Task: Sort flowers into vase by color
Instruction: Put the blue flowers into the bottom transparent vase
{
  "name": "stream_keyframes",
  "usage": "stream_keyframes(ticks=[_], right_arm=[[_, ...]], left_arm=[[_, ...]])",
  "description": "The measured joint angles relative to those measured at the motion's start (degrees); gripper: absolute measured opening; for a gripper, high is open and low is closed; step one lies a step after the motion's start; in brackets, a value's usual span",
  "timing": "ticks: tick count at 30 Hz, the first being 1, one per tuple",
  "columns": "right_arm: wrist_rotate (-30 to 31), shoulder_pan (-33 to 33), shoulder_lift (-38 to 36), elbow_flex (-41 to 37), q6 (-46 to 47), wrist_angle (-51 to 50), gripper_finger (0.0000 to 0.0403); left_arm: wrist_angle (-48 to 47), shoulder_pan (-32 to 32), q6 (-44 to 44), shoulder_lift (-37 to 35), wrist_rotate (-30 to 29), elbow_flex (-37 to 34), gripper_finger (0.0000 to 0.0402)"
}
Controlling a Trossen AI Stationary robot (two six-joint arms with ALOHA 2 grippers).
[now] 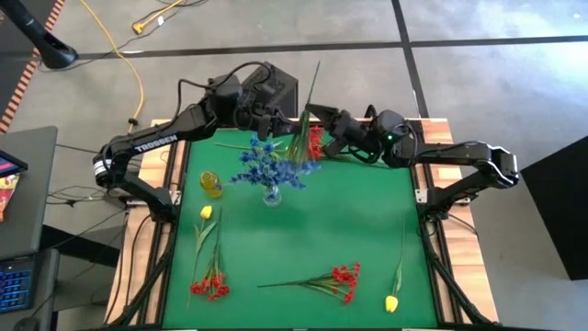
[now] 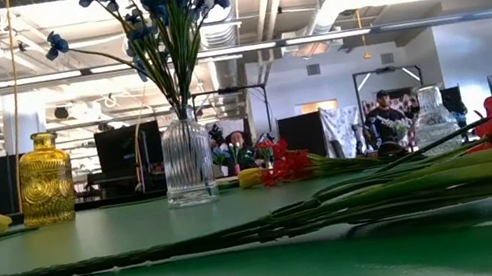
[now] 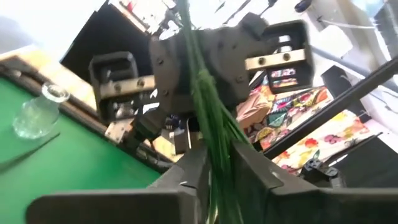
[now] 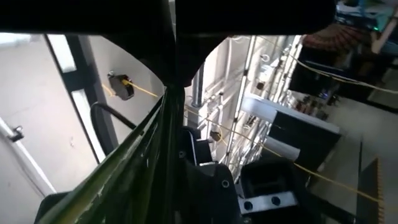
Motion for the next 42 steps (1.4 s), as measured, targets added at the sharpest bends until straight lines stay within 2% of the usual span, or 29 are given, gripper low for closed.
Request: stream_keyframes(ticks=[4, 8, 11, 16, 24, 29, 32, 36, 39, 42], right_arm=[[0.65, 0.0, -0.24, 0.07, 4.73, 0.24, 0.0019], [4.45, -0.2, -1.04, 0.07, 10.85, -0.45, 0.0018], [5.52, -1.03, -2.55, 0.07, 17.36, -4.25, 0.0018], [4.64, -2.89, -7.21, 0.02, 34.39, -15.78, 0.0017], [-10.49, -4.3, -15.73, -0.02, 66.89, -28.31, 0.0017], [-20.44, -1.24, -19.1, -0.02, 85.87, -31.65, 0.0017], [-24.21, 2.44, -20.28, -0.02, 94.08, -35.6, 0.0017], [-24.24, 10.13, -22.16, -2.3, 97.1, -39.31, 0.0017], [-20.95, 17.29, -23.53, -6.98, 97.53, -35.08, 0.0017], [-14.9, 24.27, -23.69, -14.13, 97.58, -24.74, 0.0017]], left_arm=[[5.49, 1.06, -0.1, 0.0, 1.23, 0.0, 0.0095], [7.06, 3.59, -0.13, 0.02, 3.46, 1.39, 0.0141], [7.32, 5.53, 0.52, 0.02, 3.7, 2.91, 0.0171], [8.24, 9.33, 6.51, -0.22, 5.23, 6.03, 0.0196], [6.01, 15.71, 12.42, -4.48, 1.6, 7.19, 0.0199], [-5.29, 18.64, 22.2, -10.8, 0.26, 6.56, 0.0199], [-13.25, 18.09, 29.54, -15.85, -4.38, 3.72, 0.0199], [-14.11, 15.84, 34.77, -22.99, -7.67, -5.34, 0.0199], [-9.18, 14.13, 36.44, -28.38, -7.88, -14.53, 0.0199], [-2.79, 13.19, 36.91, -33.12, -10.25, -24.21, 0.0199]])
